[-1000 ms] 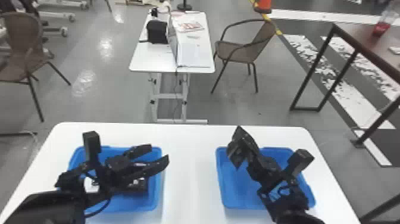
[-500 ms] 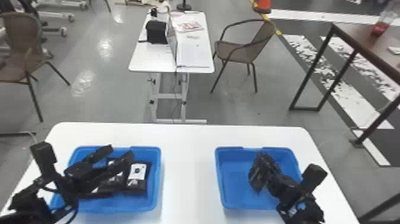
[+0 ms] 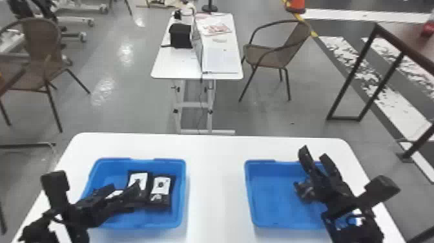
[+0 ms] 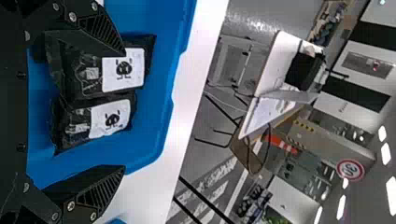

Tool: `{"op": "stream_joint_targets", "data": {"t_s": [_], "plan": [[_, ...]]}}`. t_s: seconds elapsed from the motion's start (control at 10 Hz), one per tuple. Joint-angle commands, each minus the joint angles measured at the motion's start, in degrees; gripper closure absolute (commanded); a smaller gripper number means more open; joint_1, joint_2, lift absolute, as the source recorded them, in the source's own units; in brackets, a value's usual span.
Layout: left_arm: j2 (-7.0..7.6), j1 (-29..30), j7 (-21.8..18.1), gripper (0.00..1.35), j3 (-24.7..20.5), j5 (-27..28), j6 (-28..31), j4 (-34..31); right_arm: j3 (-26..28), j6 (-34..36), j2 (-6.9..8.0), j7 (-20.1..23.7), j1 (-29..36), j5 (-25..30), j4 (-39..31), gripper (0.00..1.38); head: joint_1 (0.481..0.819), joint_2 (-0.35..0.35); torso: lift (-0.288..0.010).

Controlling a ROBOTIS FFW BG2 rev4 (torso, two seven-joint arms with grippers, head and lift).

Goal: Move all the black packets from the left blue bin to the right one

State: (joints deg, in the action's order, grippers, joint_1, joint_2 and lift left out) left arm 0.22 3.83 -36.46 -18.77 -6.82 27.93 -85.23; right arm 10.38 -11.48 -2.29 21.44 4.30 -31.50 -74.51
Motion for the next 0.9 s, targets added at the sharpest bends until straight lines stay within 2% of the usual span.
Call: {"op": "stream_joint_targets", "data": {"t_s": [0.0,0.1,0.2,0.3,0.4,0.5,0.7,0.8], "plan": [[-0.37,-1.63,3.33,0.19,0.40,1.99,5.46,-0.37,-0.28,-0.12,0.70,0.18,2.20,-1.64,-4.77,0.35,0.695,-0.057,0.000],[-0.30,-2.95,6.14,0.20,0.75,3.66,7.84,-0.11,-1.42,-0.12,0.79,0.44,2.82,-3.31,-5.83,0.35,0.695,-0.049,0.000],[0.31,-5.41,8.78,0.20,1.54,4.72,12.58,1.39,-2.12,-0.39,0.88,0.79,3.52,-4.36,-6.44,0.35,0.695,-0.035,0.000],[1.81,-8.66,8.69,0.20,2.68,4.80,14.08,6.04,-2.82,-0.39,0.79,1.23,3.87,-5.15,-6.53,0.35,0.695,-0.019,0.000],[4.00,-11.56,9.04,0.22,5.67,4.01,15.22,10.53,-3.35,-0.39,0.79,1.50,4.05,-5.68,-6.44,0.35,0.695,-0.015,0.000],[4.97,-13.67,10.62,0.23,7.60,4.01,16.19,13.60,-3.62,-0.39,0.88,1.85,4.05,-5.94,-6.26,0.35,0.695,-0.012,0.000],[4.00,-17.71,11.41,0.27,6.90,8.23,19.79,18.52,-3.70,-0.39,0.88,2.37,4.05,-6.38,-6.09,0.35,0.695,-0.006,0.000],[3.91,-19.38,11.41,0.48,7.17,10.52,20.58,20.46,-3.70,-0.39,0.88,2.64,4.22,-6.56,-6.09,0.35,0.695,-0.004,0.000]]}}
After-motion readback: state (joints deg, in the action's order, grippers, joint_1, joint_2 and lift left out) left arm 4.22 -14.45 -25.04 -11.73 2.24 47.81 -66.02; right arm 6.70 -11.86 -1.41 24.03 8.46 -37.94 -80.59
